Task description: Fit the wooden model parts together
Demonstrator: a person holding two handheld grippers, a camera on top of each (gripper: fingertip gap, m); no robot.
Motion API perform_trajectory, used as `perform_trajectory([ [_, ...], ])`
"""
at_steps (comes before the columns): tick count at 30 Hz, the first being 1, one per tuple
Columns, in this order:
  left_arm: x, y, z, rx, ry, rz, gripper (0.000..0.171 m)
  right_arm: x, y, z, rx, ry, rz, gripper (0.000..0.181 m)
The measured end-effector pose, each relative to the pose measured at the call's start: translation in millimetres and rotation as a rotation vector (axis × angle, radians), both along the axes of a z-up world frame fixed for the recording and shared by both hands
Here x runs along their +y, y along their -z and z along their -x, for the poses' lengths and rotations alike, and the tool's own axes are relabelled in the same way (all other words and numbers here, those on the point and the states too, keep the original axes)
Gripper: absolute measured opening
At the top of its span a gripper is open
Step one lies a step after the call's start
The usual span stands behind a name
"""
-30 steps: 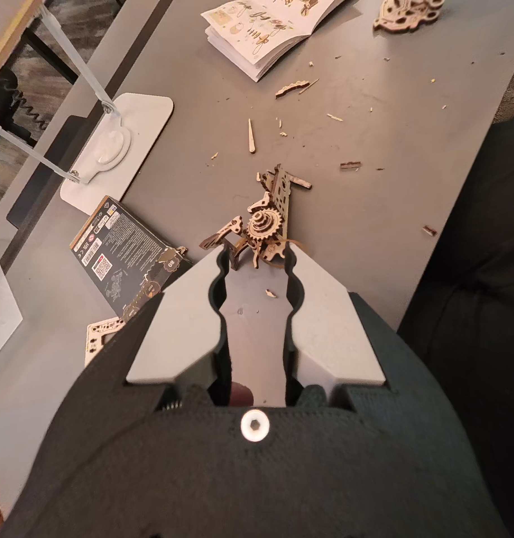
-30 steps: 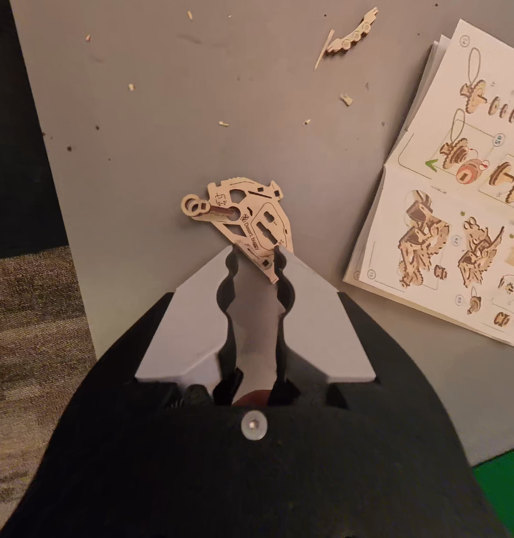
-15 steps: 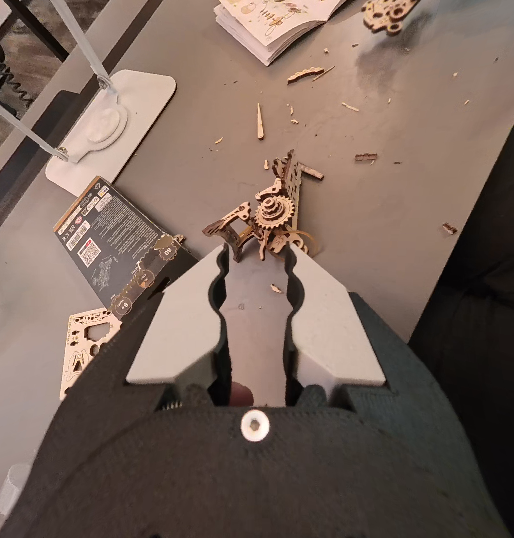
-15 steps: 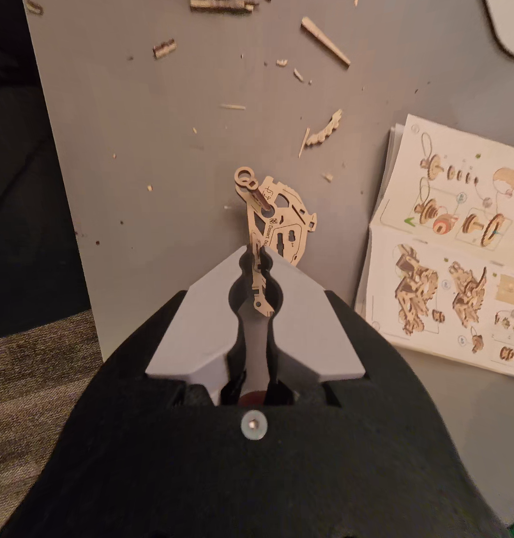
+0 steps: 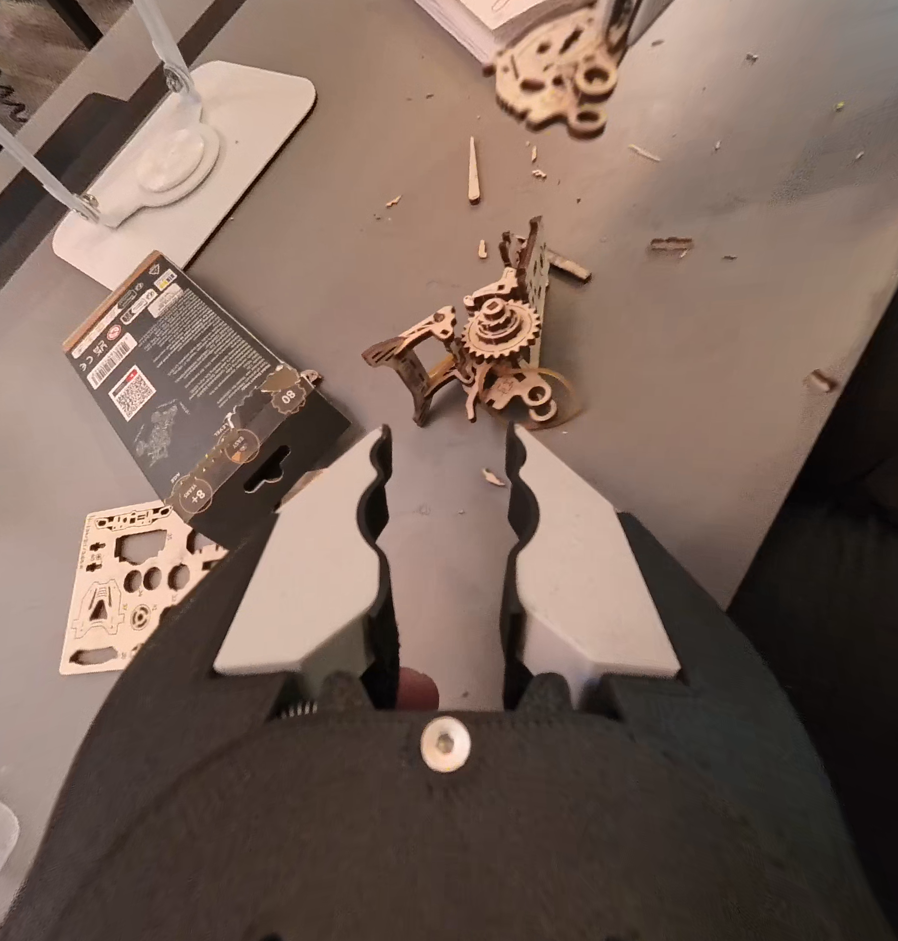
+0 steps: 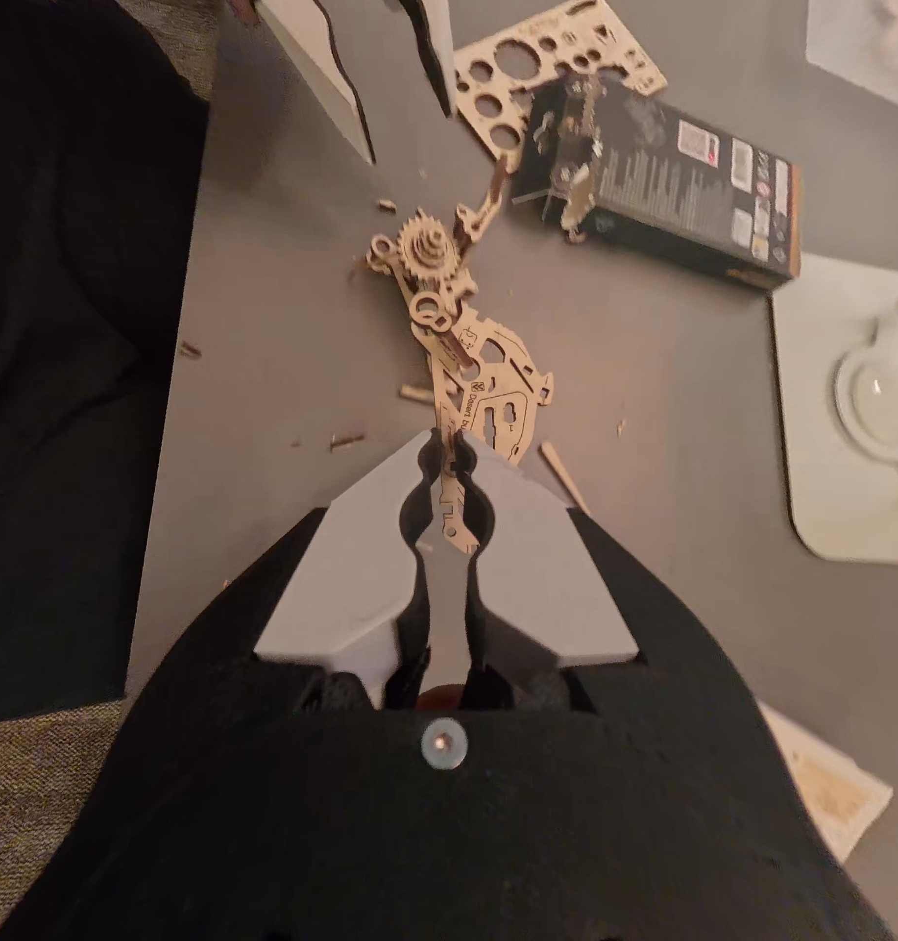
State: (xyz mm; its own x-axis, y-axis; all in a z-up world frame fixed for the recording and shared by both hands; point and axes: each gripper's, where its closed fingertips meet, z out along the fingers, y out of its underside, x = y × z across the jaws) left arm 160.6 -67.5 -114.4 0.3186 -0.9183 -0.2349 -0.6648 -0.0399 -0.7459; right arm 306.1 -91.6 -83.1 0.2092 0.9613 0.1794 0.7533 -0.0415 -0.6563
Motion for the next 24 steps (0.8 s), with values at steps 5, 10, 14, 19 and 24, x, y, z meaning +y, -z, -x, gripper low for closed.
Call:
perform_trajectory([
  [5, 2, 1, -4, -0.033, 0.01, 0.022, 0.044, 9, 4, 38, -0.001, -0.101, 0.038, 0.002],
  [10, 2, 3, -8, -0.062, 0.024, 0.043, 0.045, 15, 10, 56, -0.013, -0.163, 0.103, 0.001],
  [14, 2, 2, -8, -0.077, 0.027, 0.048, 0.045, 15, 14, 65, -0.01, -0.204, 0.151, 0.001],
  [19, 3, 0, -8, -0.088, 0.027, 0.048, 0.045, 13, 18, 71, -0.024, -0.241, 0.178, 0.001],
  [24, 5, 0, -7, -0.092, 0.026, 0.05, 0.045, 15, 22, 72, -0.04, -0.255, 0.196, 0.001],
])
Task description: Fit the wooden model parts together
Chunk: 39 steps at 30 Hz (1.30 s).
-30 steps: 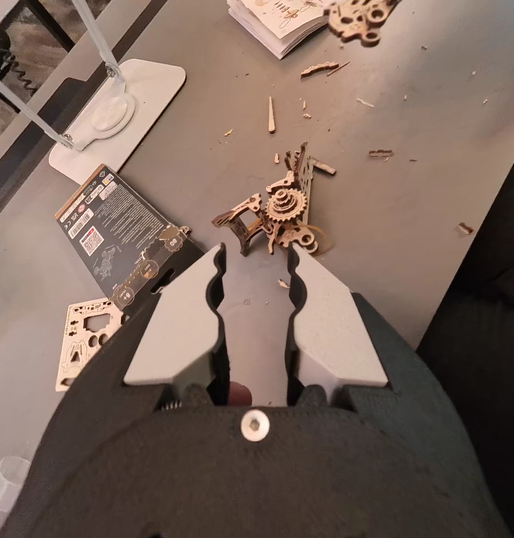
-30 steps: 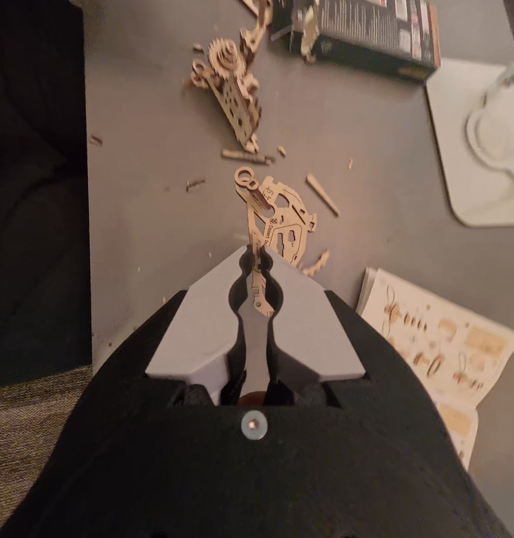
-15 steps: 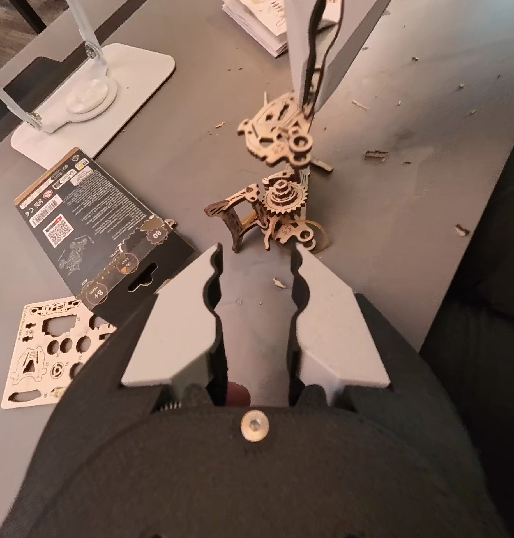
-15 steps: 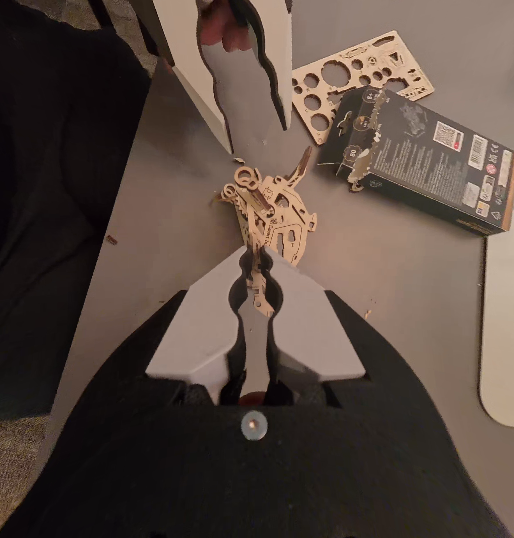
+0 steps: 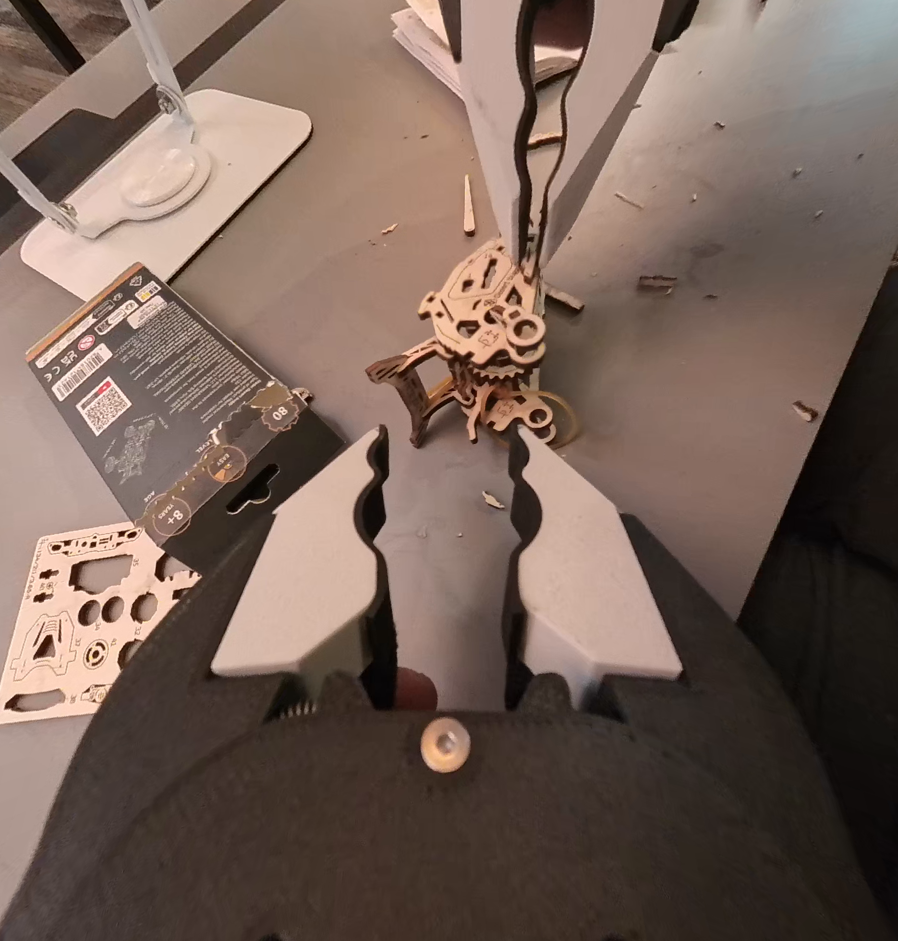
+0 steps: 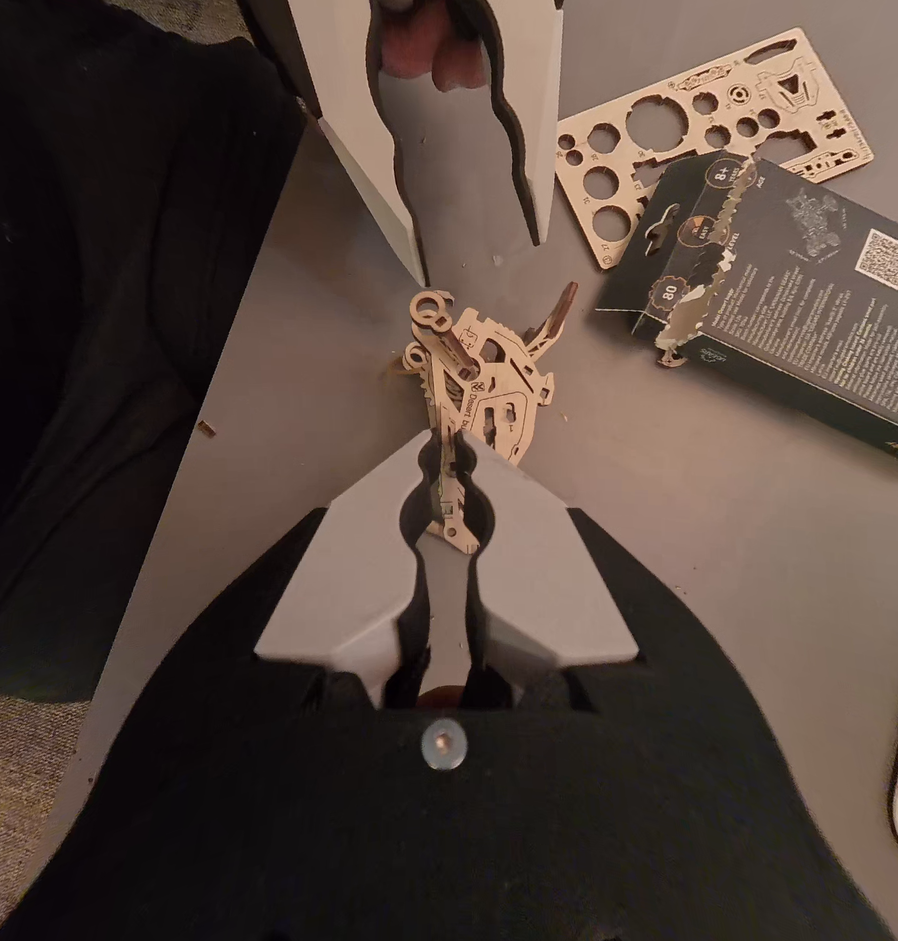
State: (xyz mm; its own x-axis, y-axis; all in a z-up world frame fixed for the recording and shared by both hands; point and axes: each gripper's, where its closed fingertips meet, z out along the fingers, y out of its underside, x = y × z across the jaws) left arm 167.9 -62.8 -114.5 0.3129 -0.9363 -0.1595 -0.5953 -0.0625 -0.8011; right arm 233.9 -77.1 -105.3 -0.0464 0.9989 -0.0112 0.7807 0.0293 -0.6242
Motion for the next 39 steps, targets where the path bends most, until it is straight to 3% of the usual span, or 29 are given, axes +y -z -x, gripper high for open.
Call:
perform_trajectory([
  [21, -14, -24, -19, -0.063, 0.091, -0.093, 0.046, -1, 6, -1, -0.009, -0.014, 0.054, 0.001],
  [39, -21, -5, -37, 0.034, 0.116, -0.135, 0.041, -4, 5, 1, -0.02, -0.018, 0.08, 0.007],
])
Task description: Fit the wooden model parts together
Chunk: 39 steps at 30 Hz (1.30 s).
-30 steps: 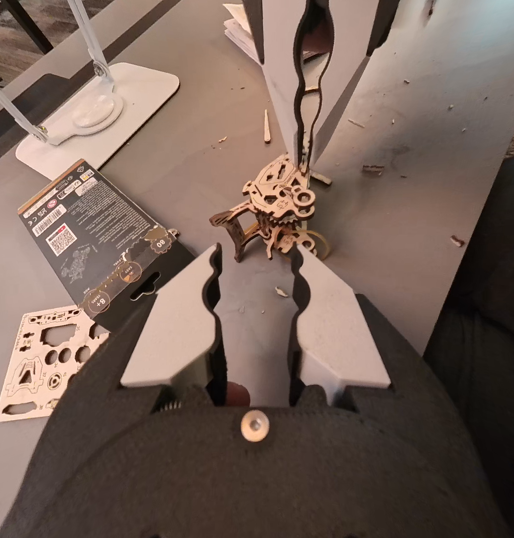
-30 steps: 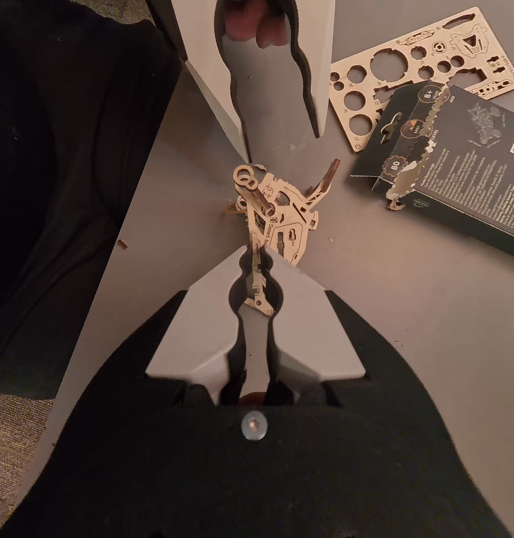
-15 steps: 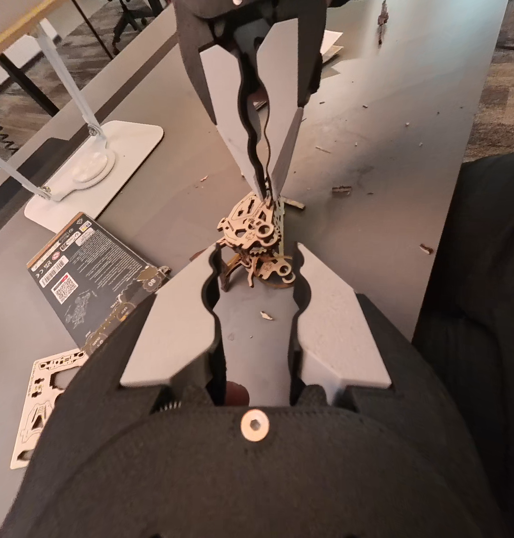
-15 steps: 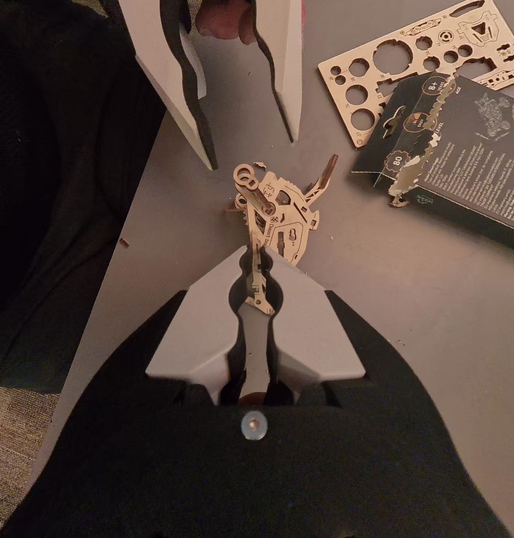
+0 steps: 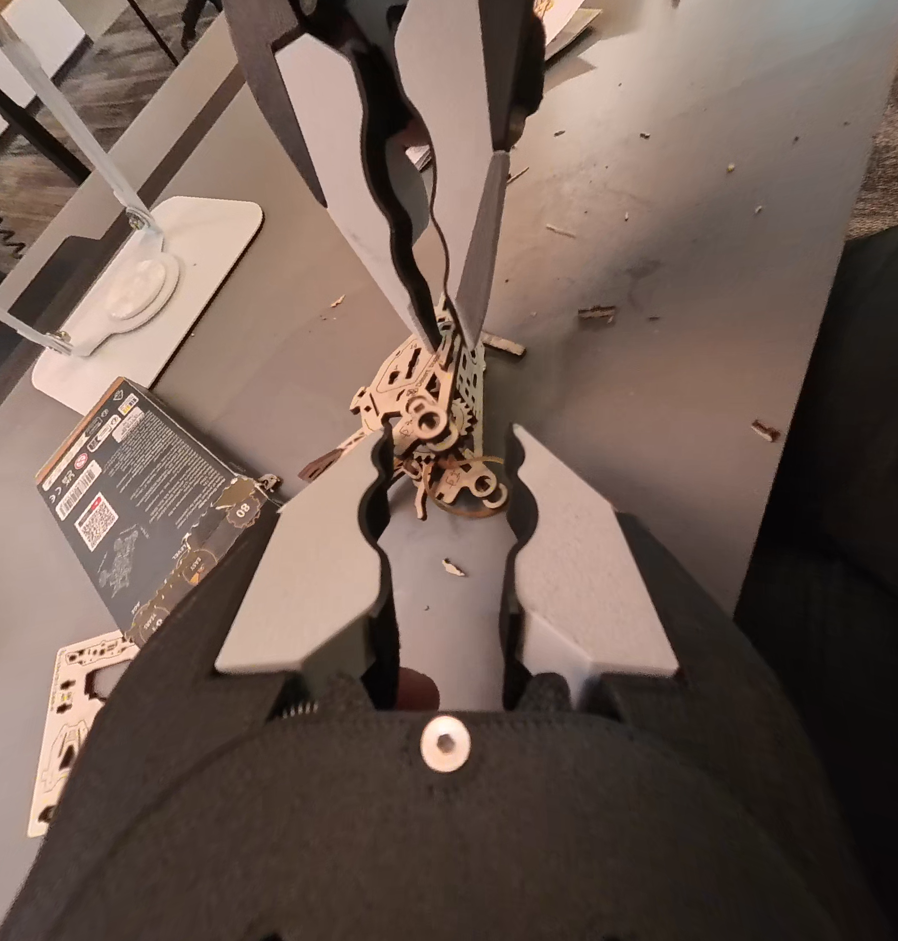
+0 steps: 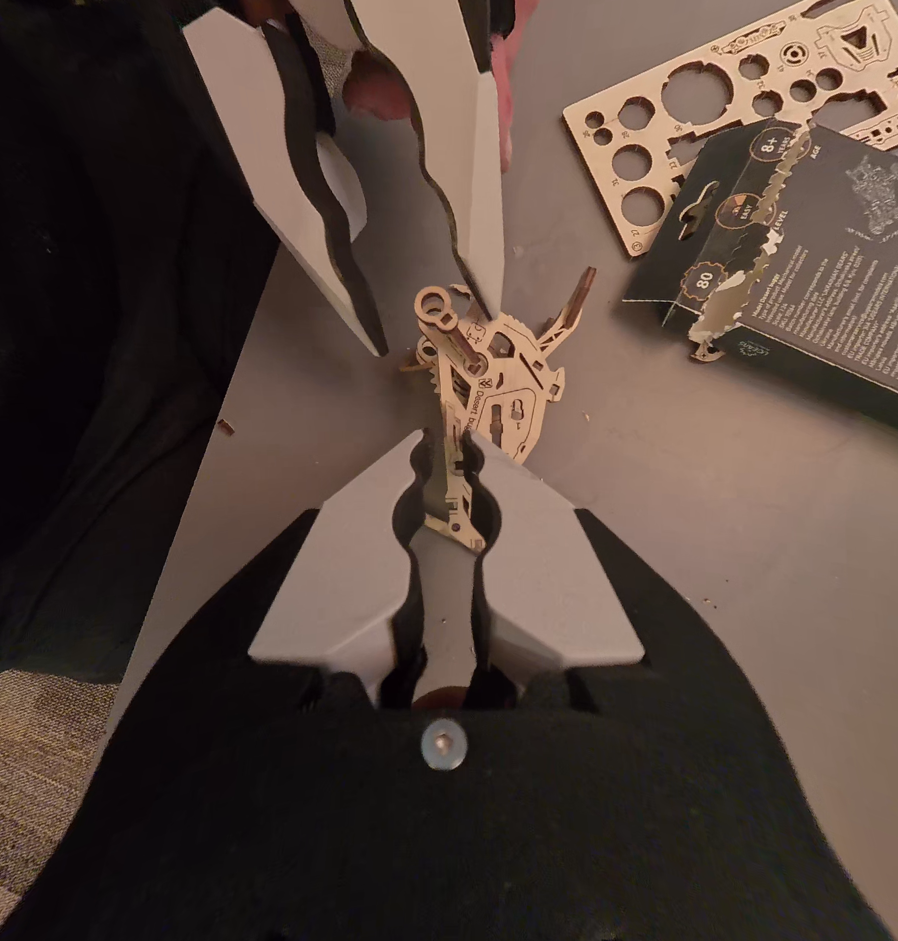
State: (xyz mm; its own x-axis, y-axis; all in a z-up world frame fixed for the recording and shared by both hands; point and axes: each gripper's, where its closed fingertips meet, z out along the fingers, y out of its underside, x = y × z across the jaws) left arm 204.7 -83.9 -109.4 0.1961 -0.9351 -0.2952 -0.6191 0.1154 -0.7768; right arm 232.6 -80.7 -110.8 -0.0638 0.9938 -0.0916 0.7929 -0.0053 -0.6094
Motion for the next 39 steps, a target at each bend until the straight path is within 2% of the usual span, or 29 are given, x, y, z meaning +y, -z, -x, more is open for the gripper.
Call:
perform_trajectory([
  [6, 1, -2, -2, -0.011, -0.004, -0.008, 0.034, -2, 0, -1, 0.004, 0.001, 0.01, 0.01],
  [16, 2, 0, -1, -0.002, -0.006, -0.008, 0.035, 4, -11, -3, 0.055, 0.036, 0.013, 0.019],
  [22, 1, 1, -1, 0.001, -0.004, -0.007, 0.035, 16, -4, -2, 0.043, 0.085, -0.011, 0.042],
  [26, 1, 1, -1, 0.0, -0.004, -0.005, 0.035, 13, 6, 0, 0.012, 0.077, 0.001, 0.047],
  [30, 0, 1, -2, -0.005, -0.001, 0.0, 0.035, 13, 9, -1, 0.002, 0.075, 0.011, 0.045],
  [35, 1, -3, 0, -0.026, 0.009, 0.004, 0.036, 12, 11, -3, 0.003, 0.078, 0.005, 0.033],
  [39, 0, -25, 7, -0.117, 0.071, 0.003, 0.04, 11, 11, -4, 0.012, 0.084, 0.016, 0.033],
])
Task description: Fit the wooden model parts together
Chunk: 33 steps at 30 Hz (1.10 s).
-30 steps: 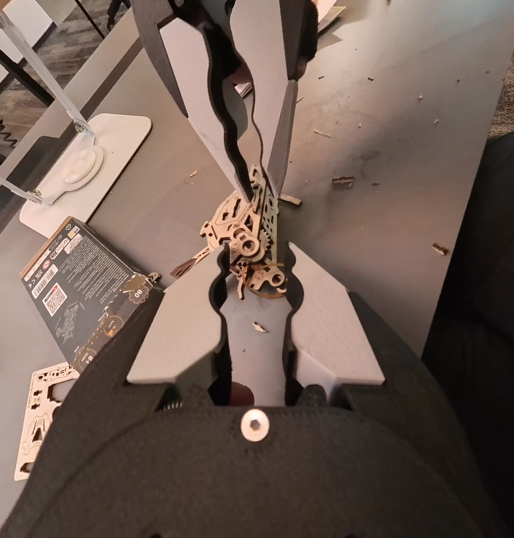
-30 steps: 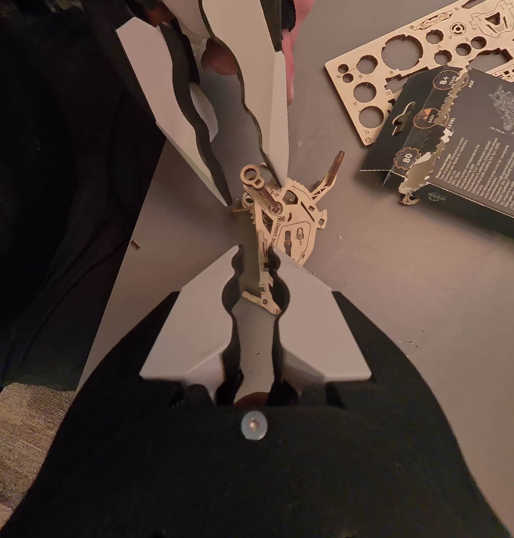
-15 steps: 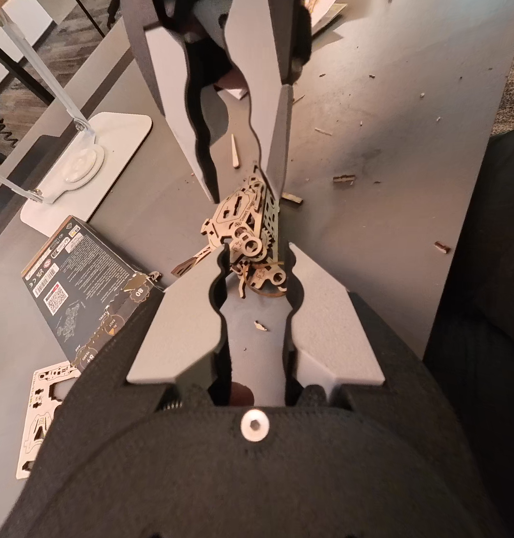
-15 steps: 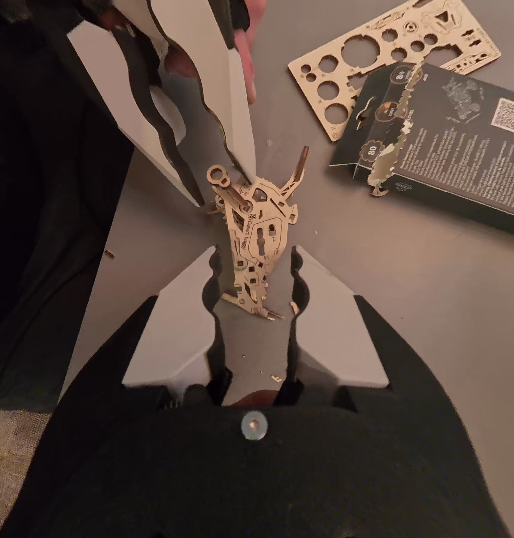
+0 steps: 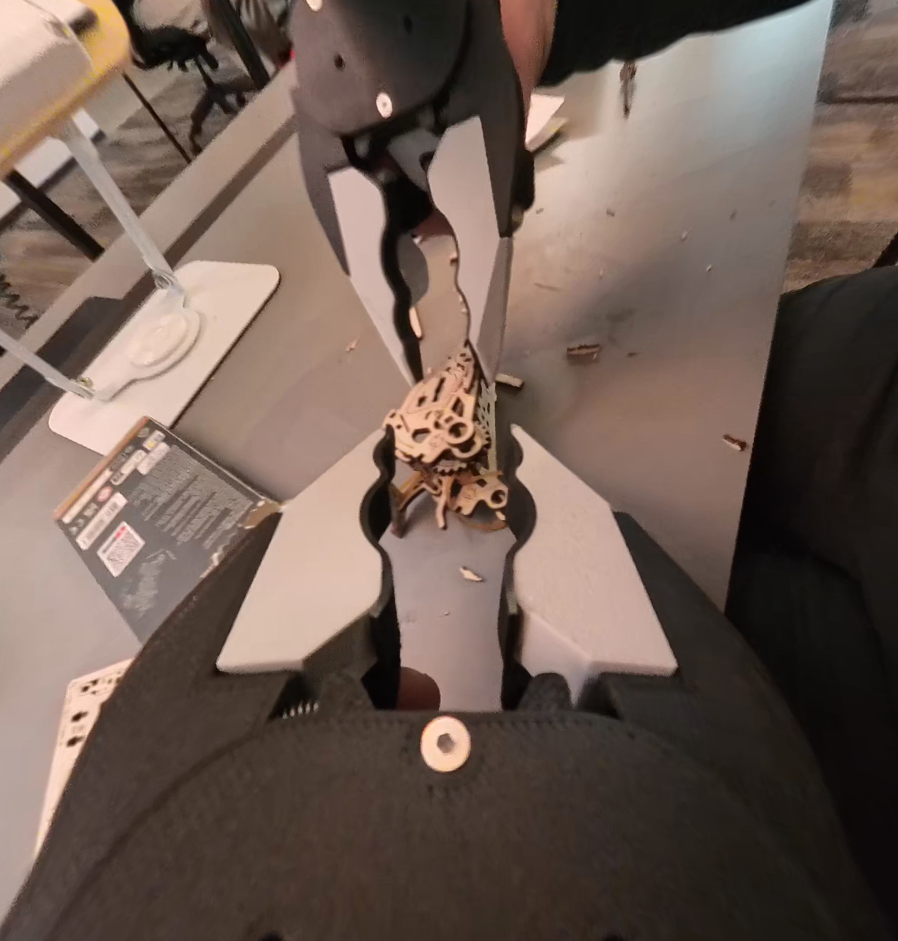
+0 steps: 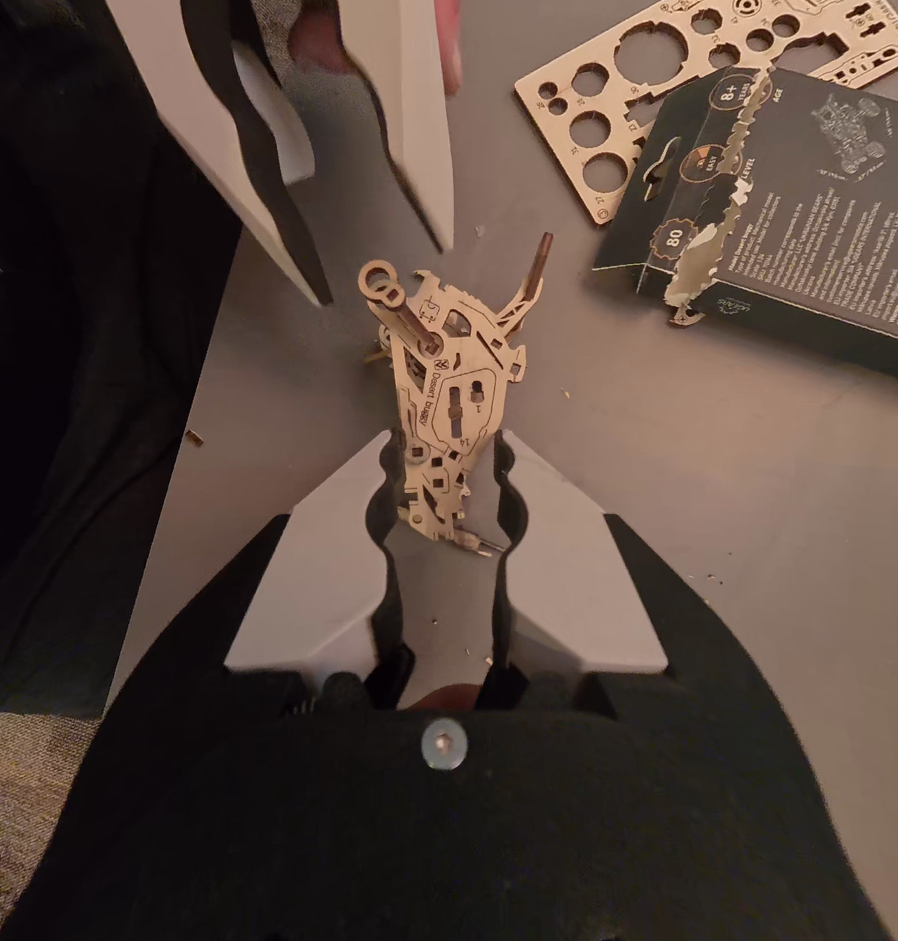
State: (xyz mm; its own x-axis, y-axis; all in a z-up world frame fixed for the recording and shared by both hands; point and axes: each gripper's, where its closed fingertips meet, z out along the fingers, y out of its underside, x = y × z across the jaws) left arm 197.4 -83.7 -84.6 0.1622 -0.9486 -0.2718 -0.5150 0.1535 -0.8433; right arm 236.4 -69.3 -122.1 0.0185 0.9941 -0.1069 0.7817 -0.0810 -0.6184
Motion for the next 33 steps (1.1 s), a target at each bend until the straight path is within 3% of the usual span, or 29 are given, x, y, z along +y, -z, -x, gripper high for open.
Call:
perform_trajectory([
  [4, 28, -18, 20, -0.073, -0.08, 0.032, 0.034, -2, 0, 0, 0.0, 0.0, 0.011, 0.035],
  [8, 51, -2, 29, -0.022, -0.146, 0.047, 0.035, -2, -2, -1, 0.004, 0.005, 0.006, 0.038],
  [17, 61, 33, 12, 0.077, -0.107, 0.068, 0.033, -3, 1, -3, 0.009, 0.026, -0.004, 0.042],
  [33, 51, 46, 2, 0.051, -0.073, 0.124, 0.017, -5, 4, 0, 0.0, 0.035, -0.029, 0.032],
])
